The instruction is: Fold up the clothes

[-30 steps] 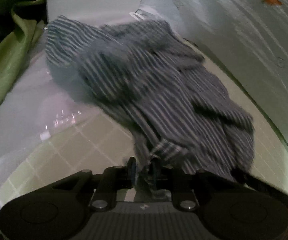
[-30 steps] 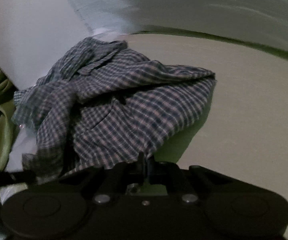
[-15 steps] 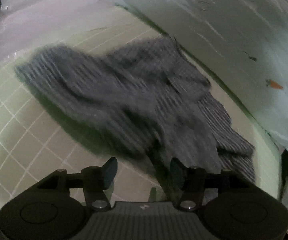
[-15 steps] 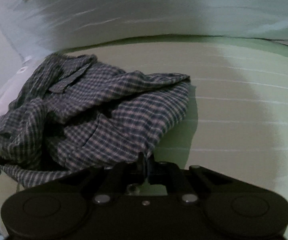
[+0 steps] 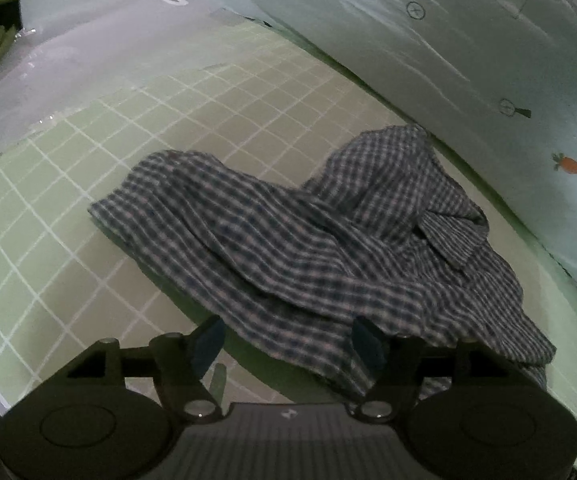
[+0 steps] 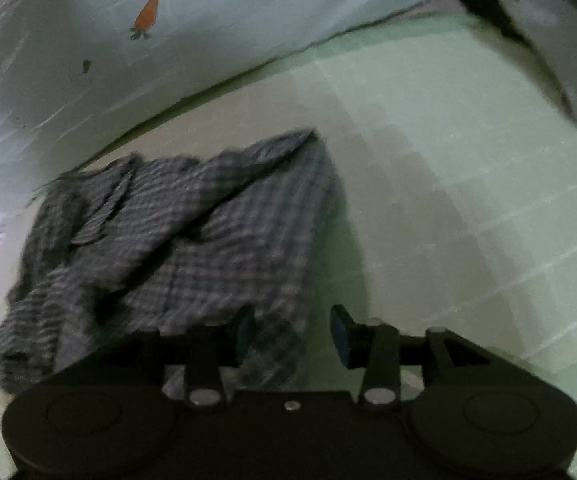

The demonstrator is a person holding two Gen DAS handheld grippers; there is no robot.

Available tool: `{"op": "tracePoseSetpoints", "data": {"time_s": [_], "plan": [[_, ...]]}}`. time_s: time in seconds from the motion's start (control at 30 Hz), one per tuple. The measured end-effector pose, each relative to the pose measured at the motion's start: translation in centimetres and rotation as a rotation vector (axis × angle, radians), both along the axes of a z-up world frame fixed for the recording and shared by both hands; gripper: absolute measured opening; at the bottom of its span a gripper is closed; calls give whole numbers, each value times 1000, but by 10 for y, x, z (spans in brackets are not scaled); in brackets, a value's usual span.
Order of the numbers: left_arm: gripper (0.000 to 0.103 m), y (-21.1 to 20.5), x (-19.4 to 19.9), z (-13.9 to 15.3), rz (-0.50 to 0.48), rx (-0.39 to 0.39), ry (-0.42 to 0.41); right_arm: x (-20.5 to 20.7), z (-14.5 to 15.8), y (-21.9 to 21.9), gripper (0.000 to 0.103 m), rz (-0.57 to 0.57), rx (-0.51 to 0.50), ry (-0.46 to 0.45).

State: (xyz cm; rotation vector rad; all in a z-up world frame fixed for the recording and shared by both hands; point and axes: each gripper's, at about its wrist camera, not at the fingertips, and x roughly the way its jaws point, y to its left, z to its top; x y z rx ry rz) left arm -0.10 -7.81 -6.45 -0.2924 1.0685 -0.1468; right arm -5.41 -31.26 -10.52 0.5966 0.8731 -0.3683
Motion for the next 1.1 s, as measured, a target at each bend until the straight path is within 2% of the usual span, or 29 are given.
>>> {"op": "tracePoseSetpoints", "data": {"time_s": [0.1,0.17,0.23,0.37,0.47,0.67,0.73,0.8,0.87,0.9,0.93,0.97,1.1], "plan": [[71,1,6,3,0,10,-13,1,-11,11,48,52,29,15],[72,1,11,5,-4,20,-23,4,-11,16,41,85,8,30],[72,2,14,6,-1,29,-28,11,-12,18,6,101,-33,57],[72,6,20,7,13,34,-26,27,-13,4,2,115,-72,59],[72,8,26,8,29,43,-29,55,-10,-11,2,163,-214,81],[72,2,47,5,57,50,-23,142,25,-72,2,108,-435,-3],[72,-2,55,5,62,56,-23,171,35,-95,6,30,-442,-45],[74,-7,63,6,58,68,-21,186,38,-106,13,-46,-423,-34],[77,-12,70,6,30,86,-26,188,41,-106,36,-126,-426,-30],[77,-15,71,5,18,95,-22,180,40,-98,59,-156,-436,-40],[77,-16,70,4,10,99,-18,173,40,-91,71,-185,-445,-50],[78,-17,69,3,3,103,-14,162,38,-82,71,-193,-443,-55],[78,-15,57,-1,-30,98,5,127,25,-34,71,-162,-331,-47]]}}
